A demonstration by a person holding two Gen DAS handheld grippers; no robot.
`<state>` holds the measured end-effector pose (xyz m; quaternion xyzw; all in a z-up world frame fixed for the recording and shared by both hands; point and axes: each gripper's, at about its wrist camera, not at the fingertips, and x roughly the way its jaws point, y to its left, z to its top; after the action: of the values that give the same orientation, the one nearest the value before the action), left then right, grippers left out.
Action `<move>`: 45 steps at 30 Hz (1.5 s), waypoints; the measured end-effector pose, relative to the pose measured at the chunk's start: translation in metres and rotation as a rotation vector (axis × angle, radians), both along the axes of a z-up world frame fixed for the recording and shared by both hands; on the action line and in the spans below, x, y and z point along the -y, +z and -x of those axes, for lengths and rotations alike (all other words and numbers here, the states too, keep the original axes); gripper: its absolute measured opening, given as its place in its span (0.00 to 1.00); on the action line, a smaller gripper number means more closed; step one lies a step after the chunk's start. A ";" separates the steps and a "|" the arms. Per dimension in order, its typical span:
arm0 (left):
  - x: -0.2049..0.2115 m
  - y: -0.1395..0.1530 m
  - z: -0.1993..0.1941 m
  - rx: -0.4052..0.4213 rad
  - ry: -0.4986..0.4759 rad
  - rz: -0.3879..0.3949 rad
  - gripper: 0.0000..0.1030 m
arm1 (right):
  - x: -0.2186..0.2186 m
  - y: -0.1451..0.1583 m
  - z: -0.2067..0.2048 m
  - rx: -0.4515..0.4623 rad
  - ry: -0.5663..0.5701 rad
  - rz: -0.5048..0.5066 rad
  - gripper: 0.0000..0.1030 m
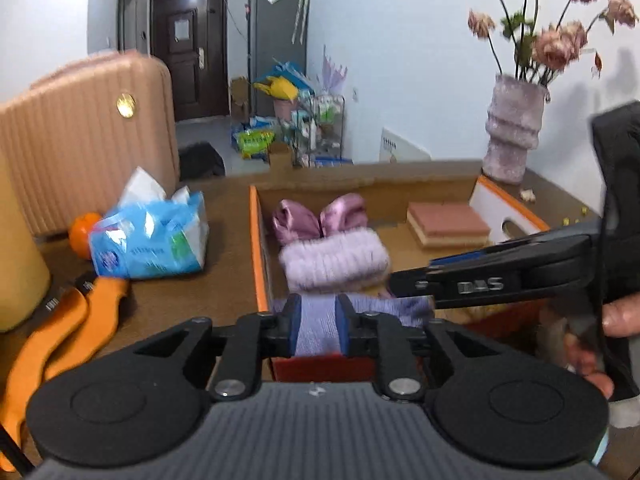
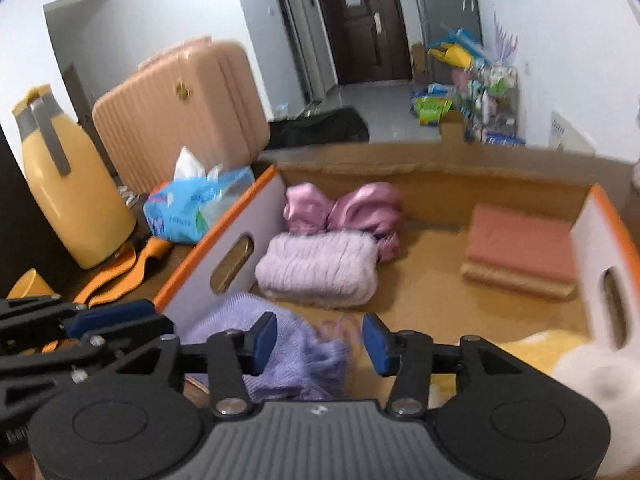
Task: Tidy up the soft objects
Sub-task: 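Carry the pouch with the left gripper into the box and release, then withdraw the left gripper and approach the blue tissue pack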
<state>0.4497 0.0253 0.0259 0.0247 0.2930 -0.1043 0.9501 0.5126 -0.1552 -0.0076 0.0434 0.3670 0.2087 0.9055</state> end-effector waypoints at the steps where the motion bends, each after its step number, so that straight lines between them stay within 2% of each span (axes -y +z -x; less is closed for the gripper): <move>1: -0.001 0.009 0.003 0.018 0.005 0.004 0.24 | 0.007 0.010 0.005 0.028 -0.008 0.007 0.48; 3: -0.001 0.027 0.013 0.065 0.016 0.007 0.34 | 0.019 0.032 0.018 0.086 -0.033 0.038 0.58; 5: 0.001 0.045 0.024 0.117 0.037 0.008 0.57 | 0.033 0.055 0.030 0.147 -0.065 0.063 0.59; 7: 0.003 0.060 0.039 0.174 0.045 0.006 0.65 | 0.049 0.078 0.047 0.201 -0.095 0.066 0.62; 9: 0.006 0.071 0.053 0.223 0.038 0.008 0.67 | 0.062 0.094 0.064 0.241 -0.114 0.047 0.69; 14: 0.015 0.083 0.082 0.245 0.049 0.009 0.72 | 0.077 0.117 0.111 0.337 -0.116 0.058 0.70; 18: 0.014 0.083 0.116 0.252 0.079 0.032 0.76 | 0.079 0.122 0.149 0.419 -0.120 0.098 0.73; 21: 0.010 0.062 0.160 0.274 0.084 0.063 0.81 | 0.086 0.114 0.198 0.470 -0.125 0.071 0.77; 23: 0.009 0.043 0.188 0.265 0.063 0.071 0.82 | 0.090 0.100 0.235 0.506 -0.106 0.049 0.81; 25: 0.009 0.025 0.216 0.247 0.047 0.085 0.82 | 0.091 0.080 0.269 0.528 -0.098 0.048 0.82; 28: 0.004 0.008 0.246 0.226 0.046 0.116 0.85 | 0.091 0.054 0.305 0.524 -0.074 0.035 0.82; 31: 0.001 -0.003 0.261 0.185 0.047 0.135 0.85 | 0.100 0.030 0.328 0.436 -0.026 -0.122 0.81; 33: 0.003 -0.007 0.266 0.180 0.040 0.104 0.85 | 0.101 0.020 0.334 0.386 -0.001 -0.182 0.81; 35: 0.006 -0.008 0.265 0.185 0.047 0.078 0.85 | 0.093 0.017 0.338 0.393 0.012 -0.134 0.80; 37: 0.007 -0.009 0.263 0.182 0.041 0.091 0.85 | 0.086 0.018 0.338 0.405 0.003 -0.093 0.78; 41: 0.012 -0.013 0.251 0.164 0.023 0.081 0.85 | 0.076 0.014 0.326 0.353 0.031 -0.108 0.71; 45: 0.009 -0.020 0.219 0.164 0.046 0.073 0.85 | 0.061 -0.003 0.304 0.297 0.027 -0.108 0.63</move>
<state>0.2306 0.0162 0.0064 -0.0082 0.2105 -0.0907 0.9734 0.2086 -0.2162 -0.0103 0.0559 0.2177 0.2444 0.9433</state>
